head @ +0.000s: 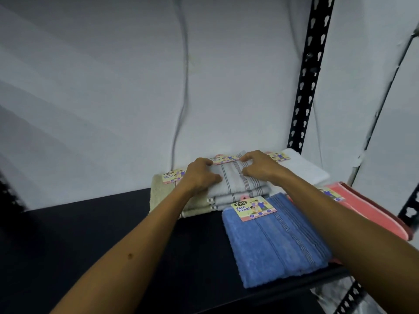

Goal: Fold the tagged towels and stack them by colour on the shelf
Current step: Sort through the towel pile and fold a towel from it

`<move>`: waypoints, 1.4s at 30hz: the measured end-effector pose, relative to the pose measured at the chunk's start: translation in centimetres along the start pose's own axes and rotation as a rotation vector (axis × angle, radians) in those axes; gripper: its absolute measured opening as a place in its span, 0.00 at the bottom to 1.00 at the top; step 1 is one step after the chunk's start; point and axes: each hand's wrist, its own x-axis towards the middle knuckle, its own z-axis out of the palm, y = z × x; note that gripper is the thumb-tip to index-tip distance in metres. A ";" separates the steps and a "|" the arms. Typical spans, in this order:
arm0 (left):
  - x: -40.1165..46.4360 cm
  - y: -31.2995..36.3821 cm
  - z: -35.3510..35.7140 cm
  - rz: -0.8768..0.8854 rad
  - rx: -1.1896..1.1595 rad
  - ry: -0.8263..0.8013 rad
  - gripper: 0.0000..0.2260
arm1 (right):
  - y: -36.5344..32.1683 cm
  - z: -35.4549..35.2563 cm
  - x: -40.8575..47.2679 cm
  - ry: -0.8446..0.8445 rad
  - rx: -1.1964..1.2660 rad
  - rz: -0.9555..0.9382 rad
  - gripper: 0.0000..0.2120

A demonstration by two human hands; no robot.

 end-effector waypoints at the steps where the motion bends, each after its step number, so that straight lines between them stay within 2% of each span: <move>1: 0.0 0.1 0.0 0.026 0.037 -0.001 0.29 | 0.0 0.0 0.0 0.014 -0.022 -0.007 0.24; 4: -0.2 0.4 0.3 0.086 0.149 -0.022 0.27 | 0.0 0.1 0.0 0.017 -0.123 -0.001 0.25; 6: -0.3 0.4 0.6 0.140 0.273 -0.031 0.24 | -0.2 0.6 0.0 0.026 -0.274 0.007 0.24; 8: -0.3 0.1 0.9 0.193 0.410 -0.020 0.22 | -0.4 1.2 0.0 0.124 -0.476 -0.016 0.21; 11: -0.4 -0.7 0.7 0.183 0.462 -0.008 0.24 | -0.8 2.3 0.3 0.234 -0.502 -0.188 0.23; 13: -0.7 -1.6 0.2 0.205 0.394 0.019 0.23 | -0.7 3.2 0.8 0.128 -0.506 -0.291 0.26; 15: -1.2 -2.5 -0.3 0.233 0.370 0.050 0.24 | -0.2 4.1 1.3 -0.028 -0.615 -0.289 0.26; 17: -1.7 -3.5 -0.6 0.235 0.443 0.033 0.26 | 0.5 4.5 1.5 -0.119 -0.677 -0.262 0.25; 21: -2.4 -5.7 -0.5 0.190 0.630 -0.070 0.24 | 1.3 4.1 1.2 -0.131 -0.709 -0.269 0.24; 31: -2.5 -5.6 0.1 0.117 0.646 -0.111 0.25 | 1.6 4.5 1.0 -0.126 -0.780 -0.285 0.24; 36: -2.9 -5.1 0.5 0.135 0.624 -0.127 0.22 | 1.4 4.7 1.2 -0.148 -0.710 -0.256 0.24; 42: -2.2 -4.7 -0.5 0.085 0.590 -0.227 0.21 | 0.8 1.1 -1.1 -0.037 -0.177 -0.300 0.25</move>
